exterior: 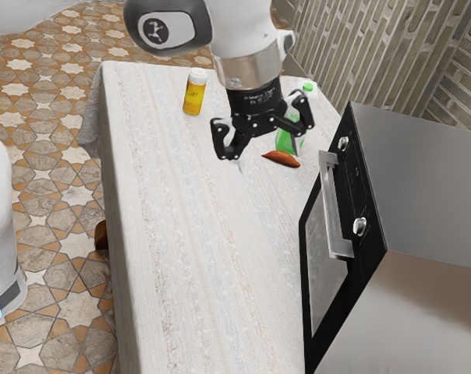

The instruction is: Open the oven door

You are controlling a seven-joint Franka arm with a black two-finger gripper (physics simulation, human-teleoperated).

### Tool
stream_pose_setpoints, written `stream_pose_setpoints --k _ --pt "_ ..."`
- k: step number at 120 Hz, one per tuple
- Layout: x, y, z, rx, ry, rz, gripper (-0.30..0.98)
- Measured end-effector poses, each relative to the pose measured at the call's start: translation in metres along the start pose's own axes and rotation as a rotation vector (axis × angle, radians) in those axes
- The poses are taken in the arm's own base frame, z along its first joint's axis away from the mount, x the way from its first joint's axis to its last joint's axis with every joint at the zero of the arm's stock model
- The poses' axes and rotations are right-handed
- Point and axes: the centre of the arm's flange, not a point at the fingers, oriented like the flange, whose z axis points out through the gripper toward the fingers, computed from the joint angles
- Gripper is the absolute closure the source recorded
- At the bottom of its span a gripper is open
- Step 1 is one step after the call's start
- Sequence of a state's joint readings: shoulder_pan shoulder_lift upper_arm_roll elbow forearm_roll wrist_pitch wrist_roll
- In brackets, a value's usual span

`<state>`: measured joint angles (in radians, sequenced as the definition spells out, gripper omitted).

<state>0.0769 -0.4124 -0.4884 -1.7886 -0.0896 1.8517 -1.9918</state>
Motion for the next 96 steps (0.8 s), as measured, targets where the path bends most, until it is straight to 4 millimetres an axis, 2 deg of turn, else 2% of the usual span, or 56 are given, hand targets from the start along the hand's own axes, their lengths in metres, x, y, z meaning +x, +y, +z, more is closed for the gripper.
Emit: stream_pose_setpoints --k 10,39,71,96 --pt "-0.007 -0.006 0.004 -0.019 -0.002 0.018 0.00" --pt "-0.017 -0.004 0.013 -0.051 -0.016 0.046 0.00" --pt "-0.005 0.011 0.033 -0.056 -0.014 0.080 0.00" --pt "-0.007 0.006 0.056 -0.049 -0.009 0.136 0.00"
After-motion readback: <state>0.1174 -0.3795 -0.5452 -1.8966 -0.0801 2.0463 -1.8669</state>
